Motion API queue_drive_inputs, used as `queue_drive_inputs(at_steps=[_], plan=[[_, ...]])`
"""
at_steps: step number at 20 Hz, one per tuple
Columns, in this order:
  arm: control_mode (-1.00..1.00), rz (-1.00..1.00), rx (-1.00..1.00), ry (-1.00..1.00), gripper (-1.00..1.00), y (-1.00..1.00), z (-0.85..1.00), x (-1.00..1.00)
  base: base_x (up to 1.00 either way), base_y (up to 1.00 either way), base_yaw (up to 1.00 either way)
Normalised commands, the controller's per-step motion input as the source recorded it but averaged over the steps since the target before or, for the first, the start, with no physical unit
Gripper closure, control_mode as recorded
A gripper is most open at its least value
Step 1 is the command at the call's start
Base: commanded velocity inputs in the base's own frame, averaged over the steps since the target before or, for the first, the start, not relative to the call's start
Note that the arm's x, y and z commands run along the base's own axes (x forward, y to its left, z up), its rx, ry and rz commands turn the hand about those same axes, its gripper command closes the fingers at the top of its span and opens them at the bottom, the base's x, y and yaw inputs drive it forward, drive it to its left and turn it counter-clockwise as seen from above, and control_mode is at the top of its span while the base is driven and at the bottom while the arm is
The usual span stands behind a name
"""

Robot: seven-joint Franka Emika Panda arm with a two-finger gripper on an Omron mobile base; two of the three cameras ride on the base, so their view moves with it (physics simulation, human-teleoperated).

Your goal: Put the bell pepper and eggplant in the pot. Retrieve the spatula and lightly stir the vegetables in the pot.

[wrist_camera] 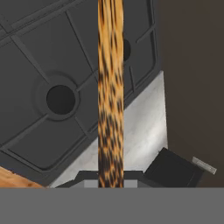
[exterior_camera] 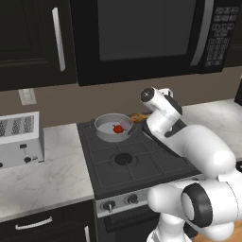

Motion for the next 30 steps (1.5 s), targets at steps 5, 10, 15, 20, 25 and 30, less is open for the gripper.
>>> queue_drive_inputs(at_steps=[5,10,15,20,25,30], plan=[[-1.0,0.0,0.0,0.0,1.0,-0.23,0.2,-0.01,0.0,0.0,0.0],[-1.0,0.0,-0.09,0.08,1.0,0.0,0.0,0.0,0.0,0.0,0.0],[-1.0,0.0,-0.11,0.08,1.0,0.01,0.07,0.08,0.0,0.0,0.0],[-1.0,0.0,-0.12,0.08,1.0,0.03,0.02,0.07,0.0,0.0,0.0],[-1.0,0.0,-0.06,0.01,1.0,0.08,0.0,0.09,0.0,0.0,0.0],[-1.0,0.0,-0.01,-0.01,1.0,0.05,0.01,0.0,0.0,0.0,0.0]])
